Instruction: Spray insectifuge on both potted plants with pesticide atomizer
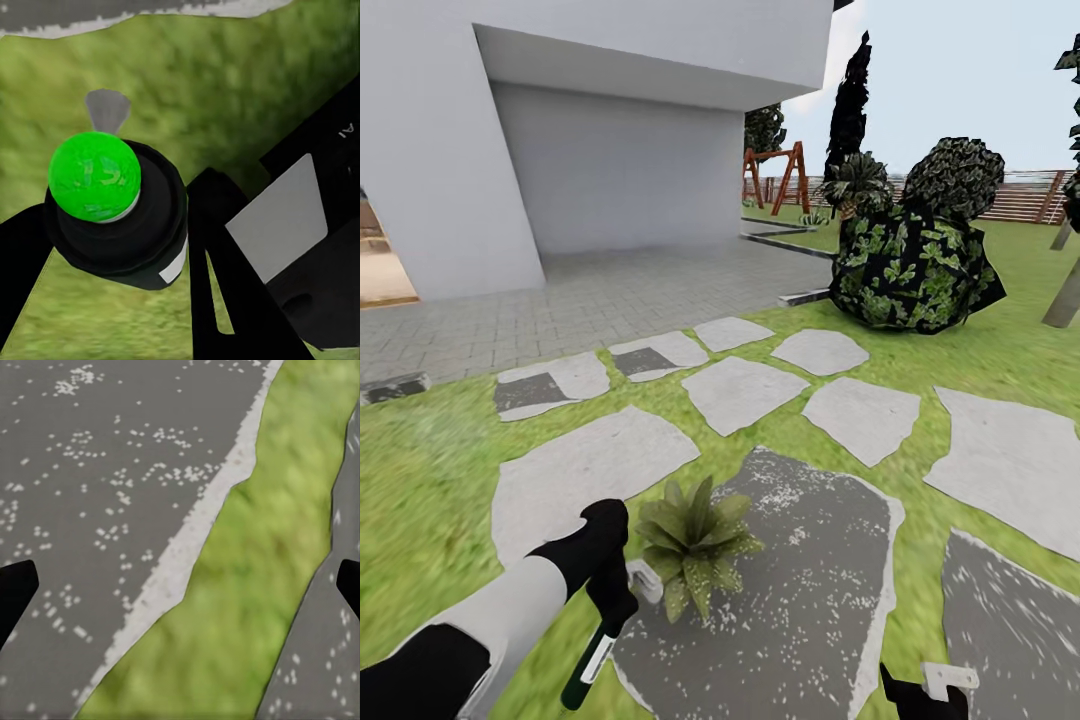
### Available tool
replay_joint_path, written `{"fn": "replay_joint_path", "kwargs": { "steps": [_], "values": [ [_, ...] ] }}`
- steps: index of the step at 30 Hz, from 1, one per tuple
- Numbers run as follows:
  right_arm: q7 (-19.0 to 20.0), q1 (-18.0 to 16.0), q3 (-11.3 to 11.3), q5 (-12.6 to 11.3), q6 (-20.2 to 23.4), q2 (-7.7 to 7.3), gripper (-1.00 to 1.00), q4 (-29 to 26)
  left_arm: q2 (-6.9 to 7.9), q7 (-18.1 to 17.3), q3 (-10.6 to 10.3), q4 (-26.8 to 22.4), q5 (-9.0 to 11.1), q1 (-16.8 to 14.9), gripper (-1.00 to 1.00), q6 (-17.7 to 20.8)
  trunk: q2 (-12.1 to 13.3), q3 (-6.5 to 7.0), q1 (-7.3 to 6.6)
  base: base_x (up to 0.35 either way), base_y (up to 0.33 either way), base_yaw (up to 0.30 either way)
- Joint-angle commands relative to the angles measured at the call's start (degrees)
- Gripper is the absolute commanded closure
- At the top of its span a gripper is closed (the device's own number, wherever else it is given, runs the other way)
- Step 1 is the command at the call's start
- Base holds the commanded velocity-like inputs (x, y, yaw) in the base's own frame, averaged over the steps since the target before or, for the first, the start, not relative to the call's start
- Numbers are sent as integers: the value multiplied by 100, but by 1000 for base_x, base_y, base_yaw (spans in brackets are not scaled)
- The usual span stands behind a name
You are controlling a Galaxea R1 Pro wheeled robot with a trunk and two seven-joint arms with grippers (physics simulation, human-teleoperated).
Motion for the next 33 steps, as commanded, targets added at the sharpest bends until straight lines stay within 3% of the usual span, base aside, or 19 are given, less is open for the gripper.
{"fn": "replay_joint_path", "kwargs": {
  "steps": [1,12,24,33],
  "values": [
    [38,-4,-50,27,-22,1,-100,4,-16,-59,-7,-29,-65,-15,100,59,-2,-5,-1,0,0,0],
    [38,-4,-46,33,-26,-4,-100,-3,-26,-44,-27,9,-76,-5,100,73,-2,-5,-1,49,193,0],
    [39,-4,-53,36,-25,-17,-100,-5,51,1,-28,51,-81,61,100,38,-2,-5,-1,1,14,0],
    [36,-4,-53,28,-26,-14,-100,-5,0,7,-11,-4,-76,46,100,54,-2,-5,-1,98,99,-23]
  ]
}}
